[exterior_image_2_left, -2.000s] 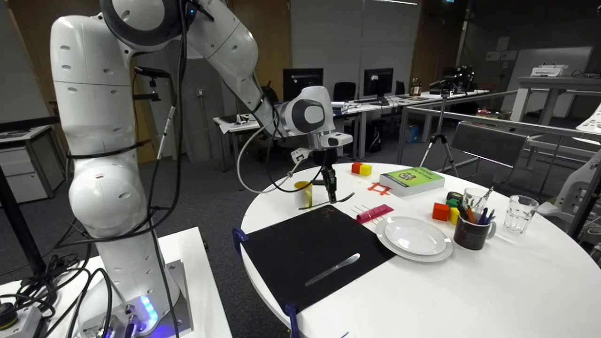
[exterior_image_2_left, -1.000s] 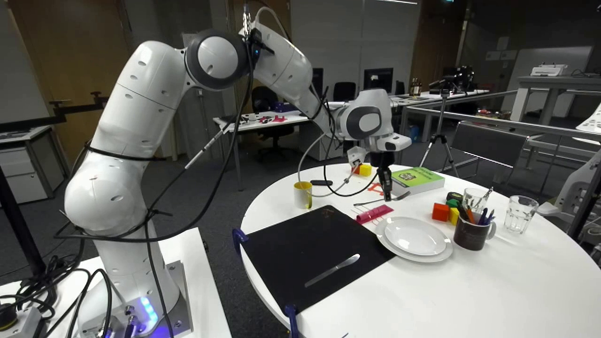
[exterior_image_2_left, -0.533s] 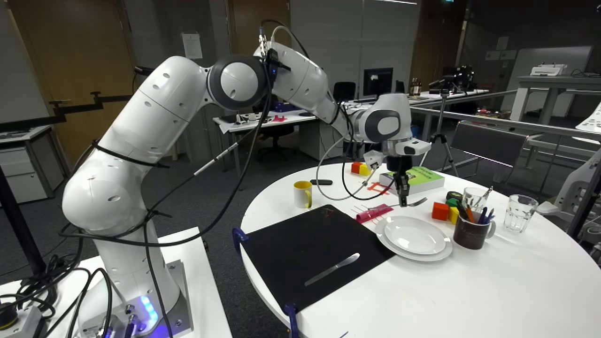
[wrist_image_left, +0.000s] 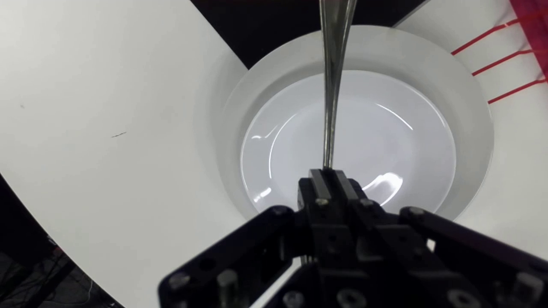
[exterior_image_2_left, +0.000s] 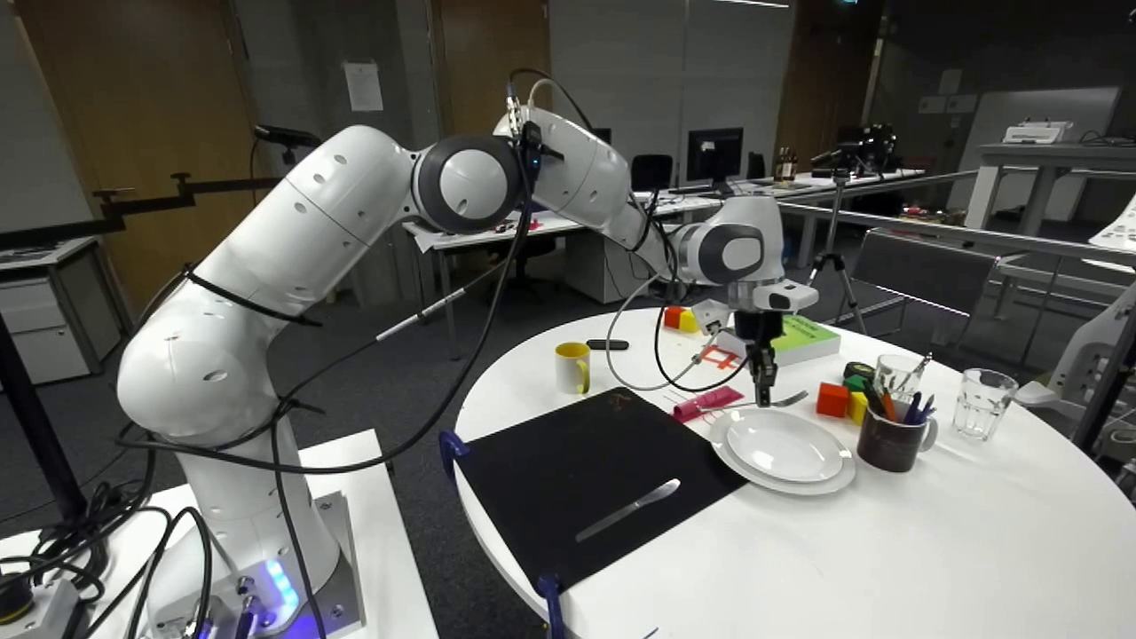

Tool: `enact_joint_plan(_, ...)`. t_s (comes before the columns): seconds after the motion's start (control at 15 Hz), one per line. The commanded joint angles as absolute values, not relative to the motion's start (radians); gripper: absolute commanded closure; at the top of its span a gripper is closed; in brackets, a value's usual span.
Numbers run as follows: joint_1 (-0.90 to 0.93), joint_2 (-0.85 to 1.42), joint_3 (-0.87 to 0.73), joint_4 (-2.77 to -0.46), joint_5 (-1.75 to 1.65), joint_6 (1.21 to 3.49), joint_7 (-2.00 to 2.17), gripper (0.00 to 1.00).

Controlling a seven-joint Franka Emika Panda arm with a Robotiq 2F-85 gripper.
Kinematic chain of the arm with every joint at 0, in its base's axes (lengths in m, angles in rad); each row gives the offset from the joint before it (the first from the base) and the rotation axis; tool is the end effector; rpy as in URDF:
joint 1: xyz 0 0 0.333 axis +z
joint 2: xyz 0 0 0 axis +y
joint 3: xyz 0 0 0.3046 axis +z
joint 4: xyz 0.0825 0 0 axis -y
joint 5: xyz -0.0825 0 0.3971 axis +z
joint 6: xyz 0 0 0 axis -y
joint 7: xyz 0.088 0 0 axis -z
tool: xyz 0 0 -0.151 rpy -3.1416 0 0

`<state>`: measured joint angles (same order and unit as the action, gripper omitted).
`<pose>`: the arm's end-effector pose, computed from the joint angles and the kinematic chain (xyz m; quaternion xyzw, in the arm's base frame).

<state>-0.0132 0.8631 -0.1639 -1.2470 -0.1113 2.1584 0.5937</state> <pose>0.7560 -0.1173 0.1963 0.9415 -0.3179 0.0504 0.1000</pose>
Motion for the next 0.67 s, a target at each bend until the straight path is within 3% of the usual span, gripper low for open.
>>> enact_joint_plan(0.0, -0.004, 0.866, -0.178, -1.244, -0.098, 2.157, 0.587, 0.93)
enact_joint_plan(0.07, -0.004, 0.866, -0.178, -1.244, -0.098, 2.157, 0.587, 0.98)
enact_joint_plan(0.6, 0.001, 0.892, -0.177, -1.251, -0.101, 2.164, 0.581, 0.98)
